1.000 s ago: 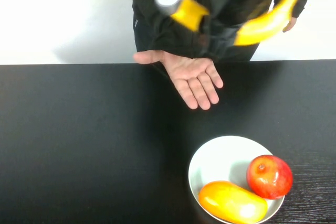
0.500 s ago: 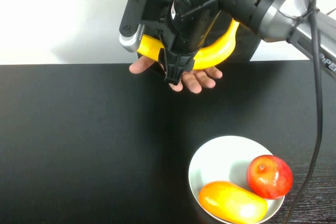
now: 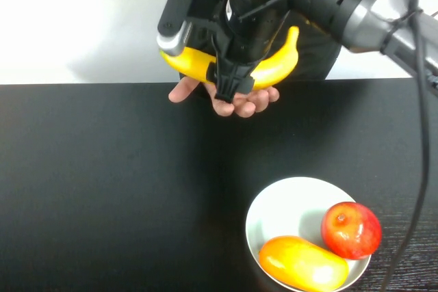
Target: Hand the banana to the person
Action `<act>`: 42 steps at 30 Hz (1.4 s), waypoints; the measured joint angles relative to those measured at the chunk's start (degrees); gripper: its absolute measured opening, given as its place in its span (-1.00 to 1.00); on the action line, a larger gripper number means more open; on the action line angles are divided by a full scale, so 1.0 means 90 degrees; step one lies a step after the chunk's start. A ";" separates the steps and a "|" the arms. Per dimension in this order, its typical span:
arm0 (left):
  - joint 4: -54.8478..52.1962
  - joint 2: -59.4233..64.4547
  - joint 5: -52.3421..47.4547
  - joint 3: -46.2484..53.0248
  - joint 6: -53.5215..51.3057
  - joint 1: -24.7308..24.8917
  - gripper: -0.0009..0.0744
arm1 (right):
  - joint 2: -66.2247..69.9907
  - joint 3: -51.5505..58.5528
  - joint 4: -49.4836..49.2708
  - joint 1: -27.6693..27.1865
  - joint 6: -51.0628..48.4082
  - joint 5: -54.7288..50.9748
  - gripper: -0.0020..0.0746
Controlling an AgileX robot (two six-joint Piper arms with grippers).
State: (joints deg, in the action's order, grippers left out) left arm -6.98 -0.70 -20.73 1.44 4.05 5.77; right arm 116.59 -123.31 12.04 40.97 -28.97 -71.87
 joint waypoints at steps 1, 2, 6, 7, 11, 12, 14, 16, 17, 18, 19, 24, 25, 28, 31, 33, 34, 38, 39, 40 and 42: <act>0.0000 0.0000 0.0000 0.0000 0.0000 0.0000 -0.99 | -0.0073 0.0000 0.0053 0.0031 0.0143 0.0000 0.28; 0.0000 0.0000 0.0000 0.0000 0.0000 0.0000 -0.99 | -0.0180 0.0000 0.0135 0.0047 0.0374 0.0000 0.28; 0.0000 0.0000 0.0000 0.0000 0.0000 0.0000 -0.99 | -0.0695 0.0000 0.0289 0.0080 0.1552 0.0000 0.17; 0.0000 0.0000 0.0000 0.0000 0.0000 0.0000 -0.99 | -0.0842 0.0000 0.0306 0.0080 0.1858 -0.0013 0.08; 0.0000 0.0000 0.0000 0.0000 0.0000 0.0000 -0.99 | -0.1509 0.0173 0.0151 0.0080 0.2447 -0.0013 -0.50; 0.0000 0.0000 0.0000 0.0000 0.0000 0.0000 -0.99 | -0.1728 0.0291 0.0043 0.0080 0.2510 -0.0013 -0.60; 0.0000 0.0000 0.0000 0.0000 0.0000 0.0000 -0.99 | -0.2211 0.0728 -0.0169 0.0080 0.2722 -0.0013 -0.77; 0.0000 0.0000 0.0000 0.0000 0.0000 0.0000 -0.99 | -0.2694 0.1369 -0.0325 0.0080 0.2893 -0.0013 -0.84; 0.0000 0.0000 0.0000 0.0000 0.0000 0.0000 -0.99 | -0.2969 0.1742 -0.0372 0.0080 0.2975 -0.0013 -0.86; 0.0000 0.0000 0.0000 0.0000 0.0000 0.0000 -0.99 | -0.3236 0.2139 -0.0404 0.0080 0.3062 -0.0013 -0.88; 0.0000 0.0000 0.0000 0.0000 0.0000 0.0000 -0.99 | -0.3445 0.2460 -0.0421 0.0080 0.3165 -0.0013 -0.88; 0.0000 0.0000 0.0000 0.0000 0.0000 0.0000 -0.99 | -0.4358 0.3906 -0.0368 0.0080 0.3399 -0.0042 -0.94; 0.0000 0.0000 0.0000 0.0000 0.0000 0.0000 -0.99 | -0.4473 0.4097 -0.0368 0.0080 0.3279 -0.0042 -0.95; 0.0000 0.0000 0.0000 0.0000 0.0000 0.0000 -0.99 | -0.4862 0.4568 -0.0368 0.0080 0.2779 -0.0042 -0.96; 0.0000 0.0000 0.0000 0.0000 0.0000 0.0000 -0.99 | -0.5159 0.4763 -0.0399 0.0080 0.2886 -0.0042 -0.97; 0.0000 0.0000 0.0000 0.0000 0.0000 0.0000 -0.99 | -0.5272 0.4790 -0.0483 0.0080 0.2999 -0.0042 -0.97; 0.0000 0.0000 0.0000 0.0000 0.0000 0.0000 -0.99 | -0.5302 0.4789 -0.0501 0.0080 0.3020 -0.0042 -0.97; 0.0000 0.0000 0.0000 0.0000 0.0000 0.0000 -0.99 | -0.5421 0.5019 -0.0457 0.0080 0.3070 -0.0015 -0.97; 0.0000 0.0000 0.0000 0.0000 0.0000 0.0000 -0.99 | -0.5521 0.5190 -0.0410 0.0035 0.3070 0.0013 -0.97; 0.0000 0.0000 0.0000 0.0000 0.0000 0.0000 -0.99 | -0.5678 0.5426 -0.0399 -0.0079 0.3070 0.0076 -0.97; 0.0000 0.0000 0.0000 0.0000 0.0000 0.0000 -0.99 | -0.6148 0.6021 -0.0495 -0.0472 0.2989 0.0581 -0.97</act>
State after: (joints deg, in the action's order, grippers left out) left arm -6.98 -0.70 -20.73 1.44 4.05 5.77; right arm 61.26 -69.12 7.59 36.72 -2.06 -66.63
